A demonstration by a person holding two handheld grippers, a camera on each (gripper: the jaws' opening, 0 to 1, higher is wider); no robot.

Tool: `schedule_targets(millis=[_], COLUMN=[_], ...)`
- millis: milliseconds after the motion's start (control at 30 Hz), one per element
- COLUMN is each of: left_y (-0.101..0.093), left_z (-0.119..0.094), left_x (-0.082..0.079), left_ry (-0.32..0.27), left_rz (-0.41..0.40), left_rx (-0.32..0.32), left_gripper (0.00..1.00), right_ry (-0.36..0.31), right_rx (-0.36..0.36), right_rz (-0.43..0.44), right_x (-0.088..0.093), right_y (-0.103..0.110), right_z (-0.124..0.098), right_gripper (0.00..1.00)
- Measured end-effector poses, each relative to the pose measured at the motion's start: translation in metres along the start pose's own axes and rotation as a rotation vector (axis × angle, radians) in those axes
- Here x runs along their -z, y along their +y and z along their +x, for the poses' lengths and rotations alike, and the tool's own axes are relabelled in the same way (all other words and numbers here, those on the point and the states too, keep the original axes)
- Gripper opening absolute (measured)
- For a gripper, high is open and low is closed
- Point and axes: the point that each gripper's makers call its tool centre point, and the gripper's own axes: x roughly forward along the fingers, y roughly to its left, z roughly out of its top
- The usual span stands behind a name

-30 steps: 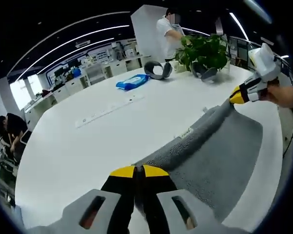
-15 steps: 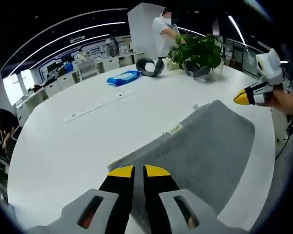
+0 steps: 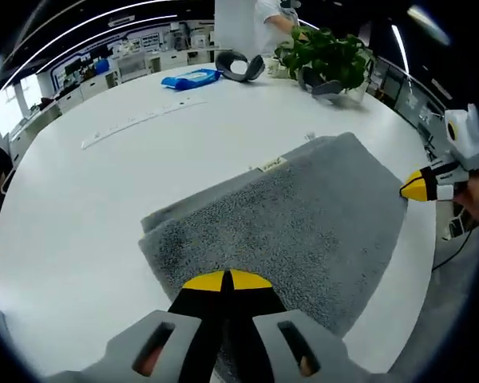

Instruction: Fold the towel on the table until its edges align and the towel forms a compact rectangular stack.

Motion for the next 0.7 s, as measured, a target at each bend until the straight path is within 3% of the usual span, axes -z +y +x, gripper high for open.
schedule_targets(millis=[133,167,267,367,467,700], left_y=[-0.003,-0.004,-0.005,-0.008,-0.008,-0.008], left_z=[0.002,0.003,0.003,0.005,0.006,0.006], left_x=[0.0,-0.001,-0.003,-0.004,-0.005,-0.005], left_ry=[0.007,0.001,-0.001,-0.01,0.007,0.025], left_rz=[0.052,0.074,0.225,0.328,0.319,0.314], left_rx=[0.02,0.018,-0.003,-0.033,-0.024,-0.014], left_gripper=[0.01,0.01,0.01,0.01,0.01,0.0], right_ry=[0.063,0.048,0.065,0.073,0.07,0.081], right_rx=[-0.012,-0.009,-0.007,-0.024,-0.039,-0.013], right_rz=[0.002,0.001,-0.012,-0.001,0.038,0.007], right_x=[0.013,0.011,0.011,0.011,0.012,0.012], right_y=[0.001,0.001,0.001,0.0,-0.001,0.001], right_z=[0.011,0.011,0.01,0.01,0.01,0.01], right_gripper=[0.0,0.0,0.0,0.0,0.0,0.0])
